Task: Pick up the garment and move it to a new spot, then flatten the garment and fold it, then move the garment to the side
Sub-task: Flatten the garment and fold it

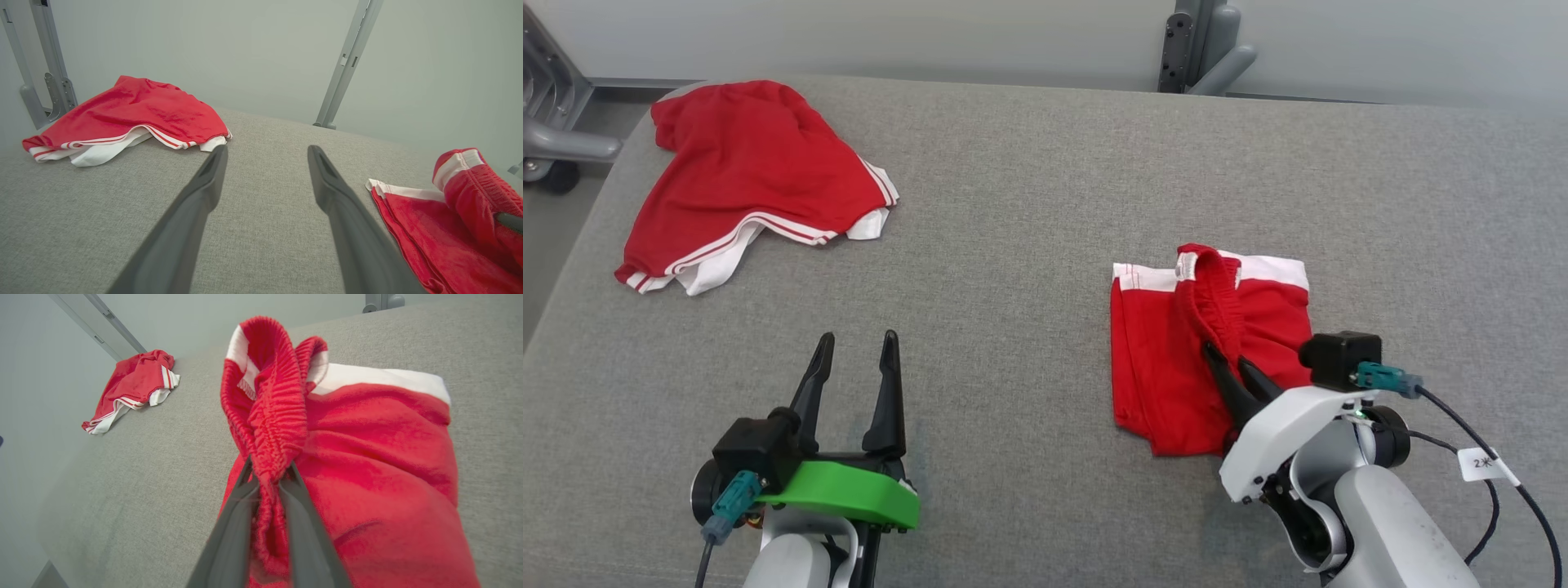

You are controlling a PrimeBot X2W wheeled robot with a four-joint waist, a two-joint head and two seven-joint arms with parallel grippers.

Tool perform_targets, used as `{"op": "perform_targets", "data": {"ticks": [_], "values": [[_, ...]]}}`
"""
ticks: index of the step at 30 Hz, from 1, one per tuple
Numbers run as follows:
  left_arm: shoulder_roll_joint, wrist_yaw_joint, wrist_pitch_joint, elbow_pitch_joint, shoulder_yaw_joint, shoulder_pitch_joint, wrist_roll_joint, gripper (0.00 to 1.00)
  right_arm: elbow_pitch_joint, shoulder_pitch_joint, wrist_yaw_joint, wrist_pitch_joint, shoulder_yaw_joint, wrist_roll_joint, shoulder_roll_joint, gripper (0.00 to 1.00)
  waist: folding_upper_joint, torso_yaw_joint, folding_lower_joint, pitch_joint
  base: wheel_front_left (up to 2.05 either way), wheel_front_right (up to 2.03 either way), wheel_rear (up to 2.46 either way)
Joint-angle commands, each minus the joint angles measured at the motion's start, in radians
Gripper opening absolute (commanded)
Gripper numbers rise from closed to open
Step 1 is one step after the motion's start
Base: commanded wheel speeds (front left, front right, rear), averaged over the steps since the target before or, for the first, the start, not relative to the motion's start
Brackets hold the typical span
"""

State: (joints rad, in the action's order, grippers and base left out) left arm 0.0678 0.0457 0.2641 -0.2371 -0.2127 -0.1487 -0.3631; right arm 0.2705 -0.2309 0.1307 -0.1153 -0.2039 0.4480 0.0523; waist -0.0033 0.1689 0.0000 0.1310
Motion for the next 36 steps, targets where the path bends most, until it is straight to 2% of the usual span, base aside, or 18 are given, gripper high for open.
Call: {"op": "perform_targets", "data": {"ticks": [1, 4, 5, 7, 8, 9, 15, 20, 25, 31, 35, 36], "values": [[-0.003, 0.008, 0.0, -0.002, 0.002, 0.003, 0.001, 1.0, 0.015, -0.018, 0.0, 0.014, -0.005, -0.031, 0.001, 0.0, 0.0033, 0.005, 0.0, 0.004, 0.0, 0.0, 0.0], [-0.005, 0.008, 0.0, -0.007, -0.001, 0.001, 0.002, 1.0, 0.09, -0.04, 0.0, 0.049, -0.022, -0.107, 0.0, 0.0, 0.0033, 0.012, 0.0, 0.008, 0.0, 0.0, 0.0], [-0.005, 0.008, 0.0, -0.008, -0.001, 0.001, 0.002, 1.0, 0.112, -0.047, 0.0, 0.06, -0.028, -0.123, -0.001, 0.11, 0.0033, 0.014, 0.0, 0.008, 0.0, 0.0, 0.0], [-0.006, 0.009, 0.0, -0.011, -0.002, 0.001, 0.001, 1.0, 0.147, -0.059, 0.0, 0.081, -0.047, -0.132, -0.001, 0.49, 0.0033, 0.017, 0.0, 0.007, 0.0, 0.0, 0.0], [-0.006, 0.009, 0.0, -0.013, -0.002, 0.002, 0.001, 1.0, 0.16, -0.063, 0.0, 0.092, -0.058, -0.129, -0.001, 0.86, 0.0033, 0.018, 0.0, 0.006, 0.0, 0.0, 0.0], [-0.007, 0.007, 0.0, -0.014, -0.001, 0.004, 0.001, 1.0, 0.171, -0.067, 0.0, 0.101, -0.07, -0.126, -0.001, 1.0, 0.0033, 0.018, 0.0, 0.004, 0.0, 0.0, 0.0], [-0.009, 0.007, 0.0, -0.017, 0.002, 0.013, 0.007, 1.0, 0.194, -0.077, 0.0, 0.149, -0.128, -0.126, -0.001, 1.0, 0.0033, 0.01, 0.0, -0.004, 0.0, 0.0, 0.0], [-0.009, 0.009, 0.0, -0.018, 0.003, 0.016, 0.015, 1.0, 0.177, -0.062, 0.0, 0.155, -0.196, -0.068, -0.001, 1.0, 0.0033, -0.004, 0.0, -0.005, 0.0, 0.0, 0.0], [-0.009, 0.01, 0.0, -0.019, 0.005, 0.015, 0.018, 1.0, 0.162, -0.068, 0.0, 0.177, -0.218, -0.047, 0.0, 1.0, 0.0033, -0.018, 0.0, -0.007, 0.0, 0.0, 0.0], [-0.009, 0.008, 0.0, -0.002, 0.024, 0.016, 0.017, 1.0, 0.116, -0.084, 0.0, 0.237, -0.169, -0.1, 0.0, 1.0, 0.0033, -0.05, 0.0, -0.025, 0.0, 0.0, 0.0], [-0.011, 0.001, 0.0, 0.016, 0.028, 0.026, 0.016, 1.0, 0.077, -0.06, 0.0, 0.271, -0.066, -0.171, 0.0, 1.0, 0.0033, -0.077, 0.0, -0.04, 0.0, 0.0, 0.0], [-0.011, -0.003, 0.0, 0.02, 0.03, 0.03, 0.019, 1.0, 0.052, -0.041, 0.0, 0.287, -0.007, -0.202, 0.0, 1.0, 0.0033, -0.091, 0.0, -0.046, 0.0, 0.0, 0.0]]}}
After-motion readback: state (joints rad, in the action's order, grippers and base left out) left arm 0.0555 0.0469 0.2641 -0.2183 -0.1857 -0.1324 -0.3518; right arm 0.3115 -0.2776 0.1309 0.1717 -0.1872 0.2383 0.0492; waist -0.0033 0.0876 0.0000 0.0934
